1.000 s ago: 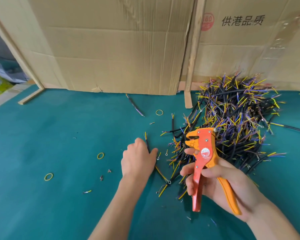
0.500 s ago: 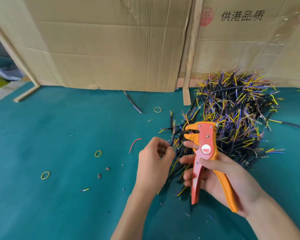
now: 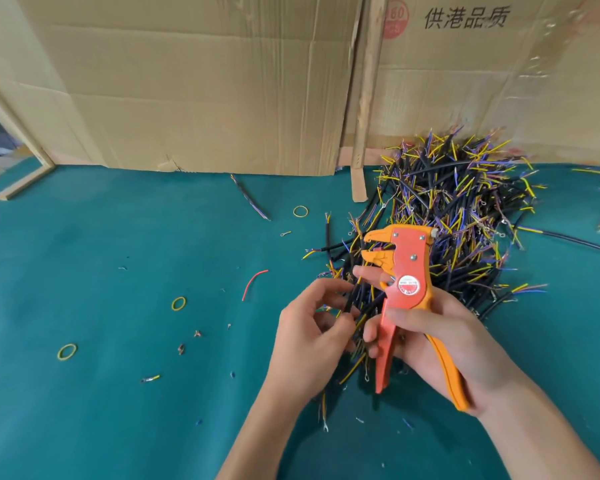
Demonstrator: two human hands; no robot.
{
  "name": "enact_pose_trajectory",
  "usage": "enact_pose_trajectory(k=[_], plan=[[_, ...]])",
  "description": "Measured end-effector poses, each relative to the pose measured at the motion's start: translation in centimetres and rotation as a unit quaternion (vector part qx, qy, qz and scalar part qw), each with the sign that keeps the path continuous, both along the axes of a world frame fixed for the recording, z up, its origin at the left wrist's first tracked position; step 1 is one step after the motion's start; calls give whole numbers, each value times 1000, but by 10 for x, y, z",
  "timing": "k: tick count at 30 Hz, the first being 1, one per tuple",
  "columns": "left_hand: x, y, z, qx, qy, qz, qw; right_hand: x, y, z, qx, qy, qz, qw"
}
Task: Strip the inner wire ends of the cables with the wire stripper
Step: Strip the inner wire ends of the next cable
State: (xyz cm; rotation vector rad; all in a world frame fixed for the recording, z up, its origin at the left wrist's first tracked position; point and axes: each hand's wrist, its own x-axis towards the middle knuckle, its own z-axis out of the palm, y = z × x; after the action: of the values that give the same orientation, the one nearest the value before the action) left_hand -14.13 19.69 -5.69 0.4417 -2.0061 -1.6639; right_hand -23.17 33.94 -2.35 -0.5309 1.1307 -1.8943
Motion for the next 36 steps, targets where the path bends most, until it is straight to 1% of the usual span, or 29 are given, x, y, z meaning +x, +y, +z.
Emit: enact_pose_trajectory(k=[2,4,7,10,12,16,21,23,26,32,36], plan=[[-5,5,0,-33,8,37,999,2,0,1,14,14,18,1000],[-9,8,1,-30,21,75,996,5,-2,1,26,25,34,999],[-11,9,1,22,28,103,994,8,-3,2,31,23,36,999],[-9,6,1,109,48,103,988,7,-3,2,30,17,34,999],[-8,4,2,126,56,99,986,8,-4,2,30,16,35,999],[-8,3,1,114,53,94,988,8,-4,2,23,19,32,999],[-9,3,-2,71,40,95,992,9,-5,1,33,19,36,999],[-9,3,-2,74,40,95,992,9,-6,1,31,13,31,999],[-10,3,-2,112,48,104,987,9,-7,1,27,7,32,999],[-10,0,1,240,58,117,962,8,-6,-1,24,5,56,998],[-10,-4,3,250,66,120,959,7,-5,-4,18,-10,67,998]])
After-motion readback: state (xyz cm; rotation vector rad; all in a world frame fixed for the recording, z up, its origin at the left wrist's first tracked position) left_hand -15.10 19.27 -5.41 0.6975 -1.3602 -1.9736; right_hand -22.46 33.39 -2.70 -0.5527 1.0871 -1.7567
